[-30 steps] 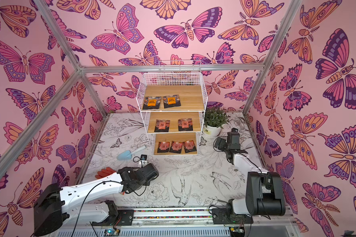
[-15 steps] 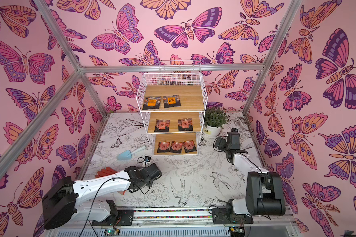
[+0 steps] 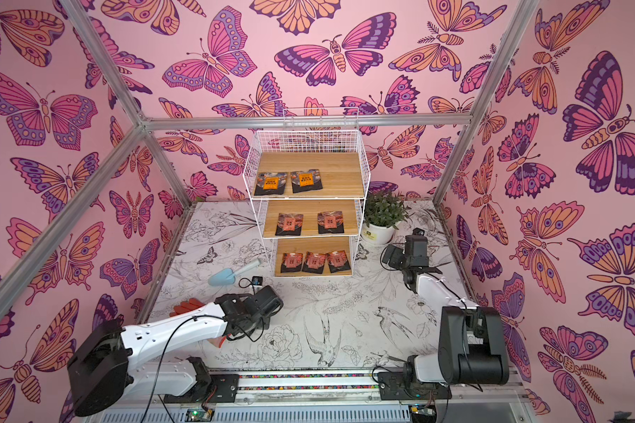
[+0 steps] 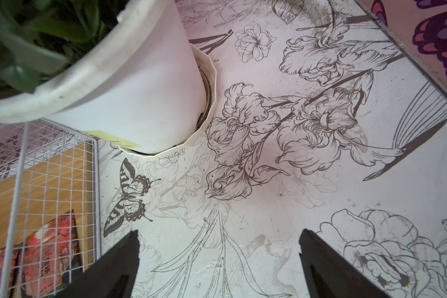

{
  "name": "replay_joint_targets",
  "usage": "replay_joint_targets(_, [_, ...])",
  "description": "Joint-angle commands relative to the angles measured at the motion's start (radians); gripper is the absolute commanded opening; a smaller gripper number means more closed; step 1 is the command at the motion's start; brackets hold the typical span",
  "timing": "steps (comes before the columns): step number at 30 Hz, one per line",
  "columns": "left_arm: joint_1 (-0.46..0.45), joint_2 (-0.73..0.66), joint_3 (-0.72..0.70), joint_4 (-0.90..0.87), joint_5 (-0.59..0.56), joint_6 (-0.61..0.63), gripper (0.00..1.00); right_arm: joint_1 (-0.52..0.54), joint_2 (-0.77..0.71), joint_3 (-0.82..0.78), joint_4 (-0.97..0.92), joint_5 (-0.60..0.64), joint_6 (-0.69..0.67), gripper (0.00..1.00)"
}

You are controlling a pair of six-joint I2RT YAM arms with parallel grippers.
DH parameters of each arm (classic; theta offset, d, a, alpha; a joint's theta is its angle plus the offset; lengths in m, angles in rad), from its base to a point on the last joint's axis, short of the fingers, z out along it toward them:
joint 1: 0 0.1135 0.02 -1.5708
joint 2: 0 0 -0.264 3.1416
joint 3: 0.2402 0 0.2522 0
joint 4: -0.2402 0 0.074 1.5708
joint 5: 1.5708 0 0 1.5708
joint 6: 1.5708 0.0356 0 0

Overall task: Remove the tea bags from the shelf
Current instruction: Place the tea bag at the center of the board.

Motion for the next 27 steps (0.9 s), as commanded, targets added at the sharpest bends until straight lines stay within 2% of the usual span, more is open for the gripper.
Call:
replay_joint_targets(1, [0.036,-0.04,-0.041,-0.024,0.049,-0.011,0.17,0.0,0.012,0.033,-0.008,0.007,0.0,0.99])
replay_joint_targets(5, [0.069,-0.036,-0.065,-0.016,0.087,0.004,0.14,0.0,0.01,0.03,-0.007,0.009,0.002,0.99])
replay_joint_targets(22, [0.104,0.134,-0.059,0.077,0.185,0.062,0.2,0.0,0.012,0.033,-0.01,0.01,0.001,0.99])
replay_joint_targets(24, [0.104,0.119,-0.036,0.042,0.189,0.067,0.22,0.0,0.009,0.03,-0.008,0.009,0.002,0.99])
replay_joint_targets(27, [0.104,0.078,0.008,-0.023,0.176,0.066,0.32,0.0,0.009,0.029,-0.007,0.009,0.002,0.99])
